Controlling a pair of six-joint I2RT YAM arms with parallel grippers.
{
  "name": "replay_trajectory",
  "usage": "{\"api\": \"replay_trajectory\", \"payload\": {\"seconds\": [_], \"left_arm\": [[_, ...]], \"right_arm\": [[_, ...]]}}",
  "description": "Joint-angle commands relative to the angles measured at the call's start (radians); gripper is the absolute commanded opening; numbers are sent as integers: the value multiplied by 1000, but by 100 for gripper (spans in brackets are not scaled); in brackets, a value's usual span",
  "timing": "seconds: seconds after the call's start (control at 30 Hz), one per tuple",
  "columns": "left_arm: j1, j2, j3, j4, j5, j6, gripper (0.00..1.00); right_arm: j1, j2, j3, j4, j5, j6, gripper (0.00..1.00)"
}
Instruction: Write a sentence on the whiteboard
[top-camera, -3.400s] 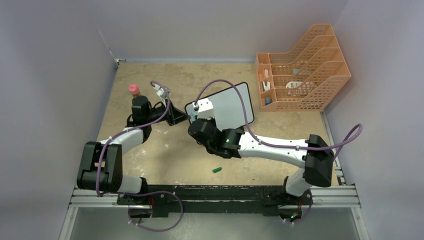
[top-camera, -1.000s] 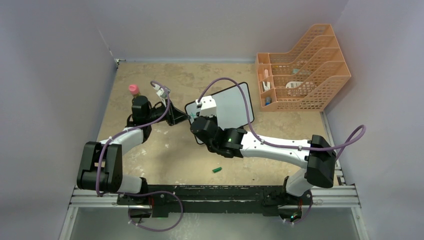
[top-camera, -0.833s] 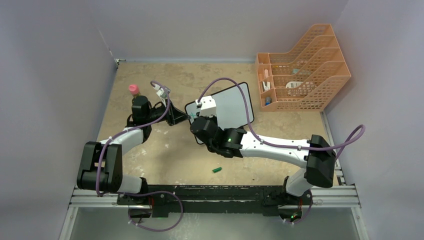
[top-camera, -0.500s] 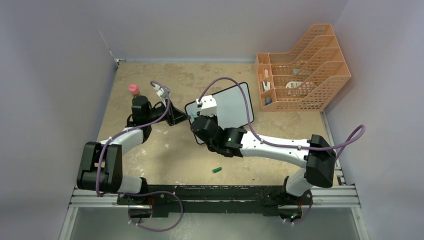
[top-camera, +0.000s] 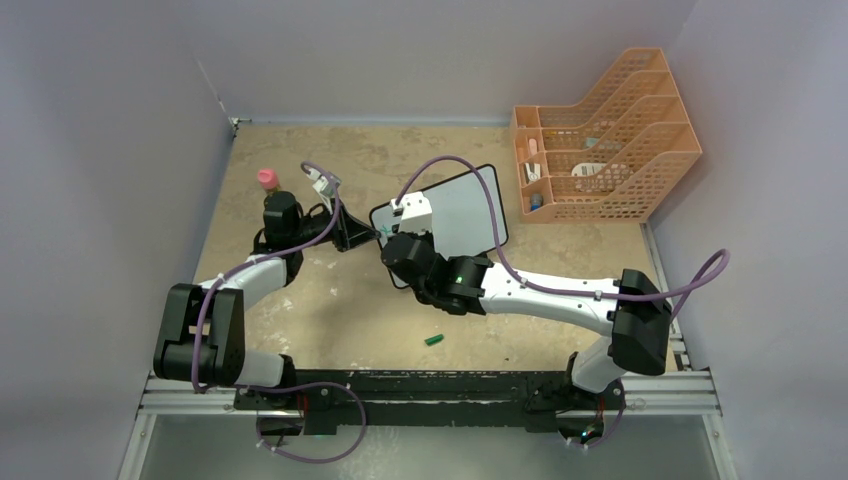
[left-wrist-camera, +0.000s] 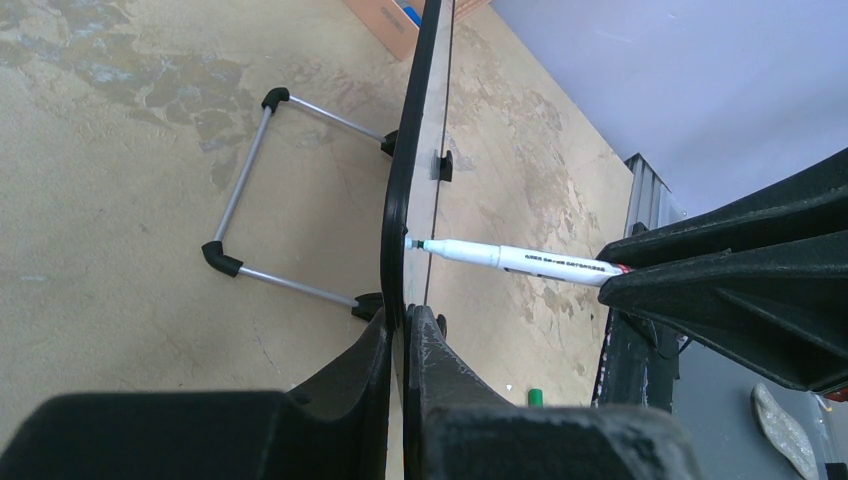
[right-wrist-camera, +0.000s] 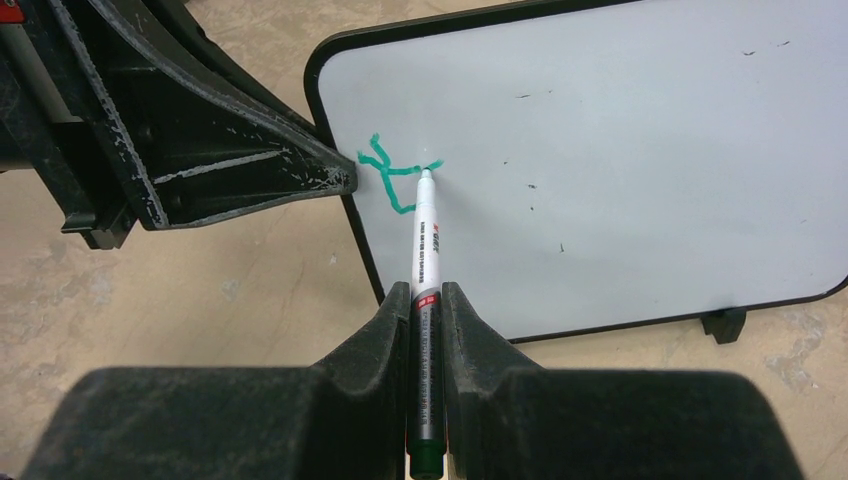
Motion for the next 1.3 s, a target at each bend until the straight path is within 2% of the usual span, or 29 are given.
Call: {"api": "replay_trajectory", "payload": {"seconds": [0.0,0.4,1.27], "left_arm": [[-5,-23,35,17,8,44,0],[-5,-24,34,16,8,44,0],[-6,-28,35,12,9,49,0]], "right_arm": [[-3,9,-5,-5,-6,28,0],[-3,-1,-37,-49,-8,61,0],[-13,-13,-25,-49,96,77,0]]}}
